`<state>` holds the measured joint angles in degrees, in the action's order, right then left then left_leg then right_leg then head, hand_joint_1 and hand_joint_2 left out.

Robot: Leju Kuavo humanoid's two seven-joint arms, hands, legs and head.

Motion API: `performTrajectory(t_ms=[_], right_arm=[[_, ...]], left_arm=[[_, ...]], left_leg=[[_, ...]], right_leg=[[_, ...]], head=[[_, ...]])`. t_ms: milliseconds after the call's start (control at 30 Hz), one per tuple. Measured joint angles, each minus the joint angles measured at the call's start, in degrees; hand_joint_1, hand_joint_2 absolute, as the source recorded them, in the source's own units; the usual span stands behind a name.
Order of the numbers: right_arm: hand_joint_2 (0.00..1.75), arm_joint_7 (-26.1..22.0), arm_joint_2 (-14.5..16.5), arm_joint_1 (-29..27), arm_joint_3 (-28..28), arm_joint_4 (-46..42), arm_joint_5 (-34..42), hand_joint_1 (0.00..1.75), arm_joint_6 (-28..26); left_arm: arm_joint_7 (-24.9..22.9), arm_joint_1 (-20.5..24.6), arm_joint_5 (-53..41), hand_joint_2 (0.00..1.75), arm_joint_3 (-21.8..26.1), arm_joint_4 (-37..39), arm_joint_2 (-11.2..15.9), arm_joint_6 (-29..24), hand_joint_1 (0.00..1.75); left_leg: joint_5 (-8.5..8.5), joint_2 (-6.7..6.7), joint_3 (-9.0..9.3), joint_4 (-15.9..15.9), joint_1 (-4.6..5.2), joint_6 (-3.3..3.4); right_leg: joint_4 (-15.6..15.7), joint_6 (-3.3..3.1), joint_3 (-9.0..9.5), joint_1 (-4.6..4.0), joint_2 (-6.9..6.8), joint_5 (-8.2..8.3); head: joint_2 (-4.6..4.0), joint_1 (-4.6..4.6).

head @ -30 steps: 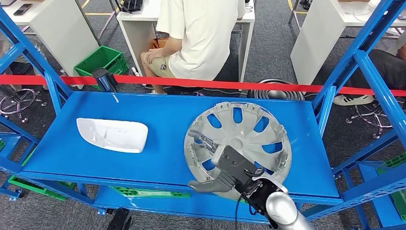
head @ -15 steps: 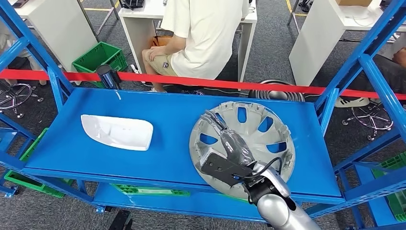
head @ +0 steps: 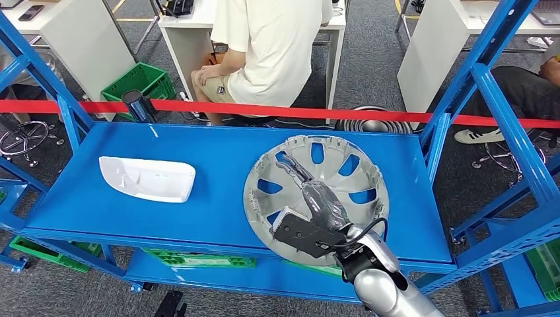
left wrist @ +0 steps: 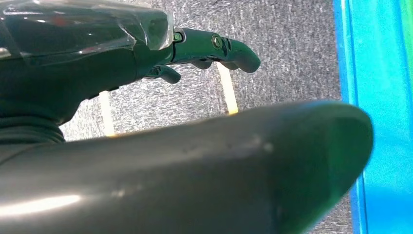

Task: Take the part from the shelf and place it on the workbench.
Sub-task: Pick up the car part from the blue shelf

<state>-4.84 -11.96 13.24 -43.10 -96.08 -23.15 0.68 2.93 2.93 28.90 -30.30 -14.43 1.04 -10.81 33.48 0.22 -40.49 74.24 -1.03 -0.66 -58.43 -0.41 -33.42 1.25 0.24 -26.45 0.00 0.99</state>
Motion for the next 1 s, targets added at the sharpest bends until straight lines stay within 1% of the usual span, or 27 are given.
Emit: performTrajectory(t_ms=[33,67,100,133,167,200,233,267,333,367,400,433,467,500,533,567,600,633,667,700,733,800,833,867,900,967,1000], right_arm=[[1.75,0.05,-0.06,-0.01,-0.09,0.00,0.00,0.00,0.00],[1.75,0.11,-0.10,0.00,-0.18,-0.01,0.00,0.00,0.00],[1.75,0.16,-0.13,0.02,-0.26,-0.03,0.00,0.00,0.00],[1.75,0.22,-0.13,0.07,-0.33,-0.05,0.00,0.00,0.00],[1.75,0.28,-0.15,0.13,-0.39,-0.07,0.00,0.00,0.00],[1.75,0.33,-0.16,0.18,-0.45,-0.08,0.00,0.00,0.00],[1.75,0.38,-0.18,0.22,-0.51,-0.08,0.00,0.00,0.00],[1.75,0.41,-0.20,0.26,-0.55,-0.09,0.00,0.00,0.00],[1.75,0.44,-0.30,0.31,-0.57,-0.15,-0.01,0.00,-0.01],[1.75,0.47,-0.40,0.40,-0.56,-0.17,-0.05,0.00,-0.01],[1.75,0.56,-0.55,0.44,-0.55,-0.19,-0.13,0.00,-0.01],[1.75,0.67,-0.70,0.45,-0.57,-0.16,-0.22,0.00,0.01],[1.75,0.79,-0.88,0.39,-0.60,-0.13,-0.31,0.00,0.02],[1.75,0.92,-1.07,0.28,-0.63,-0.09,-0.41,0.00,0.07],[1.75,1.08,-1.25,0.22,-0.66,-0.04,-0.57,0.00,0.21],[1.75,1.27,-1.41,0.21,-0.67,0.00,-0.84,0.00,0.42],[1.75,1.50,-1.56,0.23,-0.68,0.04,-1.27,0.00,0.75],[1.75,1.68,-1.69,0.30,-0.72,0.11,-1.81,0.00,1.15],[1.75,1.85,-1.77,0.34,-0.80,0.19,-2.40,0.00,1.55],[1.75,1.96,-1.87,0.37,-0.92,0.30,-2.97,0.00,1.93],[1.75,2.05,-1.98,0.41,-1.04,0.43,-3.42,0.00,2.20],[1.75,2.19,-2.21,0.50,-1.24,0.71,-3.92,0.00,2.49],[1.75,2.23,-2.28,0.58,-1.29,0.81,-4.03,0.00,2.56],[1.75,2.23,-2.32,0.66,-1.36,0.91,-4.08,0.00,2.63],[1.75,2.22,-2.34,0.74,-1.43,0.99,-4.11,0.00,2.70],[1.75,2.21,-2.44,0.83,-1.55,1.22,-4.15,0.00,2.81],[1.75,2.20,-2.50,0.85,-1.61,1.36,-4.17,0.00,2.84]], left_arm=[[0.04,-0.02,-0.03,0.00,-0.01,0.00,-0.06,-0.11,0.00],[0.07,-0.03,-0.05,0.00,-0.01,0.00,-0.10,-0.16,0.00],[0.09,-0.02,-0.08,0.00,-0.02,0.00,-0.13,-0.21,0.00],[0.12,-0.01,-0.09,0.00,-0.02,0.01,-0.07,-0.29,0.00],[0.13,0.01,-0.09,0.00,-0.02,0.01,-0.05,-0.39,0.00],[0.13,0.02,-0.09,0.00,-0.02,0.01,-0.03,-0.52,0.00],[0.13,0.00,-0.09,0.00,-0.02,0.01,0.02,-0.63,0.00],[0.13,-0.01,-0.09,0.00,-0.02,0.00,-0.01,-0.74,0.00],[0.13,0.01,-0.10,0.00,-0.02,-0.01,-0.03,-0.85,0.00],[0.13,0.06,-0.10,0.00,-0.02,-0.01,-0.08,-0.91,0.00],[0.14,0.10,-0.11,0.00,-0.02,-0.02,-0.17,-0.99,0.00],[0.15,0.12,-0.11,0.00,-0.02,-0.02,-0.25,-1.08,0.00],[0.16,0.11,-0.11,0.00,-0.02,-0.02,-0.34,-1.19,0.00],[0.17,0.08,-0.11,0.00,-0.02,-0.01,-0.44,-1.28,0.00],[0.18,0.05,-0.11,0.00,-0.02,-0.01,-0.53,-1.33,0.00],[0.18,0.04,-0.10,0.00,-0.02,-0.01,-0.65,-1.37,0.00],[0.18,0.04,-0.07,0.00,-0.02,-0.01,-0.74,-1.38,0.00],[0.18,0.04,0.01,0.00,-0.02,-0.01,-0.80,-1.38,0.00],[0.18,0.04,0.17,0.00,-0.02,-0.01,-0.84,-1.35,0.00],[0.17,0.04,0.37,0.00,-0.02,-0.01,-0.85,-1.31,0.00],[0.16,0.02,0.60,0.00,-0.02,0.00,-0.84,-1.22,0.00],[0.13,-0.04,1.00,0.00,-0.02,0.00,-0.81,-0.98,0.00],[0.13,-0.07,1.12,0.00,-0.02,0.00,-0.80,-0.90,0.00],[0.14,-0.07,1.18,0.00,-0.02,-0.01,-0.80,-0.88,0.00],[0.16,-0.06,1.19,0.00,-0.02,-0.01,-0.79,-0.95,0.00],[0.20,-0.07,1.17,0.00,-0.02,-0.01,-0.80,-1.08,0.00],[0.21,-0.10,1.13,0.00,-0.02,-0.01,-0.78,-1.13,0.00]], left_leg=[[-0.68,-0.01,0.35,-0.34,0.03,0.27],[-2.30,-0.04,1.90,-3.12,0.12,0.72],[-4.22,-0.11,4.17,-7.36,0.30,1.39],[-5.53,-0.16,6.31,-11.33,0.51,2.11],[-6.31,-0.21,7.81,-14.30,0.80,2.72],[-6.47,-0.24,8.49,-15.84,1.07,3.18],[-6.32,-0.23,8.56,-16.21,1.30,3.43],[-6.56,-0.22,8.55,-16.61,1.47,3.58],[-7.40,-0.06,9.05,-17.98,1.24,3.69],[-7.85,0.03,9.29,-18.68,1.05,3.74],[-8.18,0.11,9.41,-19.13,0.88,3.73],[-8.30,0.11,9.30,-19.24,0.89,3.80],[-8.35,0.11,9.15,-19.22,0.89,3.79],[-8.37,0.11,9.06,-19.20,0.89,3.75],[-8.37,0.09,9.02,-19.16,0.88,3.70],[-8.33,0.06,9.04,-19.07,0.84,3.61],[-8.20,0.03,9.06,-18.86,0.79,3.41],[-7.97,0.01,8.98,-18.51,0.84,3.08],[-7.78,0.00,8.79,-18.01,0.94,2.72],[-7.65,-0.01,8.56,-17.56,1.03,2.39],[-7.63,0.00,8.34,-17.26,1.10,2.12],[-7.55,-0.02,8.09,-16.95,0.95,1.80],[-6.89,-0.03,7.86,-16.40,0.85,1.57],[-5.54,-0.04,7.29,-14.88,0.75,1.30],[-3.61,-0.05,6.21,-12.18,0.64,0.97],[0.47,-0.06,3.03,-4.31,0.45,0.50],[1.54,-0.06,1.82,-1.23,0.39,0.42]], right_leg=[[0.00,-0.05,-0.03,-0.20,0.01,0.03],[0.00,-0.08,0.02,-0.40,0.04,0.06],[0.02,-0.08,0.11,-0.55,0.06,0.07],[0.03,0.01,0.13,-0.69,0.08,0.12],[0.03,0.13,0.06,-0.69,0.08,0.20],[0.06,0.33,-0.07,-0.61,0.06,0.32],[0.13,0.59,-0.23,-0.52,0.02,0.48],[0.29,0.86,-0.28,-0.48,0.00,0.65],[-0.30,1.16,-0.78,-0.61,-0.10,0.32],[-1.87,1.12,-1.60,-0.70,-0.13,-0.50],[-4.79,0.96,-3.06,-0.66,-0.16,-1.86],[-8.61,0.88,-4.91,-0.59,-0.16,-3.45],[-12.46,0.95,-6.75,-0.48,-0.16,-4.80],[-15.08,1.25,-8.00,-0.34,-0.17,-5.53],[-15.55,1.77,-8.19,-0.17,-0.18,-5.37],[-13.50,2.46,-7.14,0.02,-0.20,-4.29],[-9.51,3.17,-5.13,0.23,-0.26,-2.64],[-5.42,3.53,-3.01,0.32,-0.30,-1.28],[-2.14,3.49,-1.39,0.37,-0.30,-0.15],[-0.32,3.20,-0.50,0.32,-0.26,0.42],[0.02,2.75,-0.35,0.17,-0.19,0.49],[-0.03,2.18,-0.54,0.20,-0.11,0.78],[0.00,1.87,-0.62,0.33,-0.12,0.92],[0.08,1.49,-0.74,0.52,-0.13,1.07],[0.14,1.08,-0.92,0.64,-0.13,1.19],[0.14,0.46,-1.45,0.50,-0.13,1.38],[0.14,0.23,-1.70,0.39,-0.13,1.49]], head=[[0.00,-0.01],[0.00,-0.01],[0.00,-0.01],[0.00,-0.08],[0.00,-0.10],[0.00,-0.08],[0.00,-0.04],[0.00,0.05],[0.00,0.05],[0.00,0.02],[0.00,-0.02],[0.00,-0.04],[0.00,-0.04],[0.00,-0.04],[0.00,-0.04],[0.00,-0.05],[0.00,-0.06],[0.00,-0.06],[0.00,-0.02],[0.00,0.00],[0.00,0.02],[0.00,0.00],[0.00,0.02],[0.00,0.11],[0.00,0.18],[0.00,0.32],[0.00,0.31]])
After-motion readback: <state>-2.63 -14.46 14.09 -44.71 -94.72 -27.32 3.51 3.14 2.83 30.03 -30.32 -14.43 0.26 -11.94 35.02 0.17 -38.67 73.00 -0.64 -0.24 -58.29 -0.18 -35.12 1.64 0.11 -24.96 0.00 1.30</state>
